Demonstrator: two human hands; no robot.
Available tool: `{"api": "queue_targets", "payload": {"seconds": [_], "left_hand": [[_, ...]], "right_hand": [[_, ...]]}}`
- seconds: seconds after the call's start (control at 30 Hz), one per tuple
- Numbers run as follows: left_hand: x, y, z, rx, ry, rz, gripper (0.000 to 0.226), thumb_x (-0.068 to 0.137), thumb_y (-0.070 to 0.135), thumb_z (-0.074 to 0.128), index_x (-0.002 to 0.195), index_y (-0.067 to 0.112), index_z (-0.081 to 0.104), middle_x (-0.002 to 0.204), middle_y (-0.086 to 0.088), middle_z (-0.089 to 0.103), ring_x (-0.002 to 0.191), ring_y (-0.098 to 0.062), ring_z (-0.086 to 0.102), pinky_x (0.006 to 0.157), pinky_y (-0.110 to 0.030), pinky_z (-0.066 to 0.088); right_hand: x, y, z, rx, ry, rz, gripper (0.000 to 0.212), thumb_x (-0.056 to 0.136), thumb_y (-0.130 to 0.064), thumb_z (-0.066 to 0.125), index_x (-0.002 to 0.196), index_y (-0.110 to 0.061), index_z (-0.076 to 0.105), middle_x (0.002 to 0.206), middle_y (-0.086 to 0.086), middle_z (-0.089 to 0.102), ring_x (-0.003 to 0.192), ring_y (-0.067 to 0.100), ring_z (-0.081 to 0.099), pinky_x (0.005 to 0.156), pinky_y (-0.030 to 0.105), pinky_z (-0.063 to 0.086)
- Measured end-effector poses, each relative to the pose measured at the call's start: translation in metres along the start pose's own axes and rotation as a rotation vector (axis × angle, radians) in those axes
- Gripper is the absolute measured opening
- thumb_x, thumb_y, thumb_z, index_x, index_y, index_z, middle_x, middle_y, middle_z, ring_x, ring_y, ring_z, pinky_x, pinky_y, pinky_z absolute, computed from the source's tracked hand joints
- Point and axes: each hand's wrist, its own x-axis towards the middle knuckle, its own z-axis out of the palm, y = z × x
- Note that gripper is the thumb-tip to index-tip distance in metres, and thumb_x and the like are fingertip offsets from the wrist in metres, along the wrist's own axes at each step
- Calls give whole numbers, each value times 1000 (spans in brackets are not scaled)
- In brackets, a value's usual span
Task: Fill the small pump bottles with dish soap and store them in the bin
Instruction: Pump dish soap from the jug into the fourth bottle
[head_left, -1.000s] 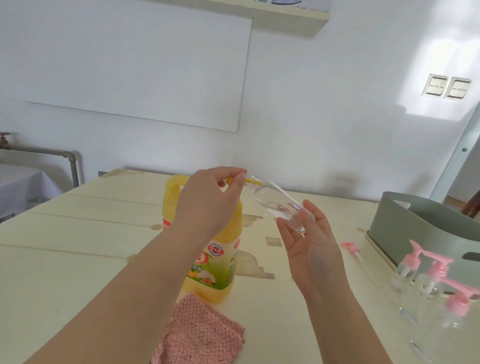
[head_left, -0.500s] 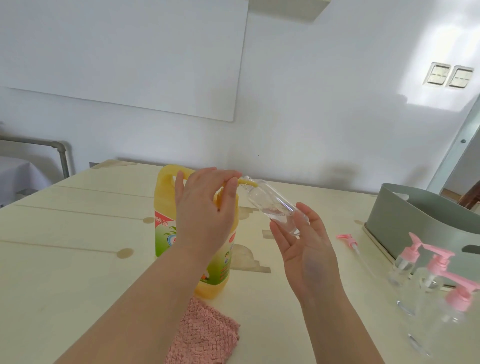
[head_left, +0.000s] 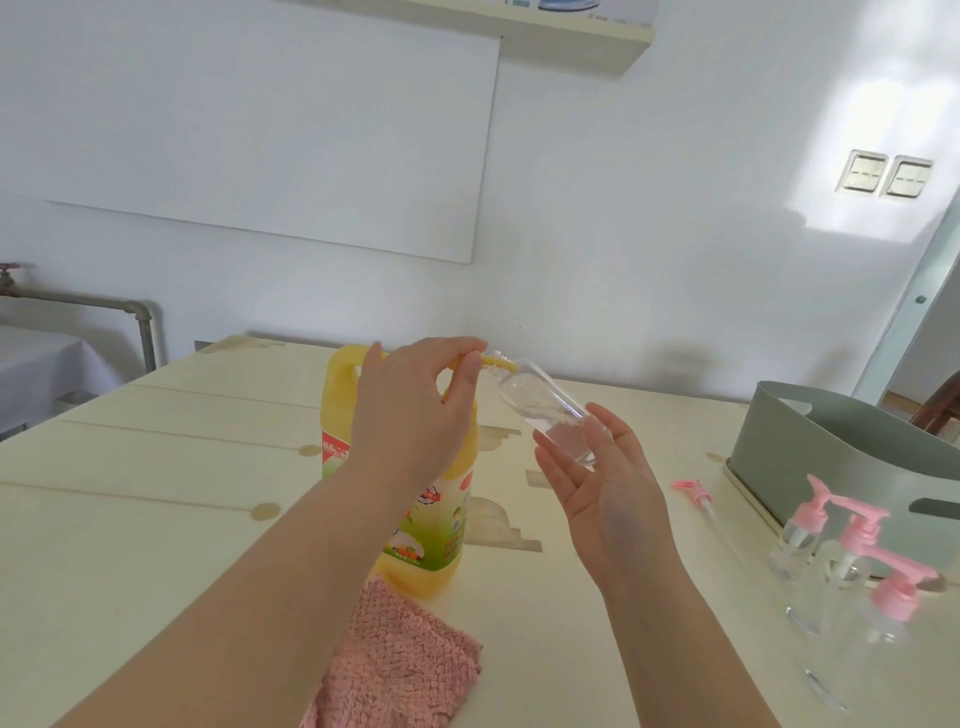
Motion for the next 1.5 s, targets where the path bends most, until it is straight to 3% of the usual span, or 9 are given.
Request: {"api": "queue_targets", "payload": {"seconds": [0.17,0.33,0.53,0.8,0.97,1.1,1.2,1.3,1.5], "left_hand": [[2,-3,-4,-101,-4,30,23,95,35,49,110,34,66,103,24,60,95,1,51,88,-21,39],[-1,-12,5,-123,99,70,25,89,45,47,100,38,68,91,38,54,100,16,44,107,-38,32],[-8,-17,21,-50,126,5,37,83,53,35,97,41,68,98,29,58,119,-2,45,114,-39,5],[-10,-16,17,-11,75,-10,38,85,54,34,100,41,67,105,21,63,116,-1,46,115,-43,7],[-4,-10,4,-91,5,20,20,94,35,49,103,36,68,106,22,64,101,14,49,116,-29,5],[2,-3,-3,-102,-4,10,20,94,32,51,102,31,69,93,30,59,88,26,44,112,-31,26],[9,3,-6,-103,-4,-17,23,92,43,50,93,30,69,82,33,53,82,16,50,102,-36,38],[10,1,-2,-130,14,-4,19,92,43,51,87,34,67,83,29,58,90,2,56,88,-24,43],[-4,-11,15,-186,176,85,24,92,40,50,88,28,71,87,25,64,92,7,55,112,-40,25]], "right_hand": [[2,-3,4,9,-13,-32,12,96,-13,53,107,-14,59,85,5,74,81,26,70,68,26,59],[3,2,2,21,-18,-33,12,95,-13,54,105,-15,59,93,7,71,80,24,70,68,26,59],[4,7,-6,34,-10,-6,12,96,-12,53,106,-14,58,81,3,74,79,24,69,71,26,59],[1,9,-7,8,10,15,12,95,-12,55,106,-15,58,104,12,66,84,27,67,70,26,59],[-2,1,-4,1,7,4,13,96,-11,55,107,-14,59,107,12,66,84,27,69,71,27,59],[-1,-5,1,17,-17,-26,14,96,-10,54,110,-12,57,108,12,66,83,23,72,80,29,59],[-1,-6,4,22,-24,-33,15,96,-10,54,110,-10,57,97,10,71,83,23,72,84,32,58],[-1,-3,4,28,-15,-35,16,96,-10,54,112,-10,56,93,8,72,84,23,72,84,31,58],[0,4,-1,40,-24,-31,15,96,-9,53,109,-12,57,105,11,67,87,26,71,82,29,59]]}}
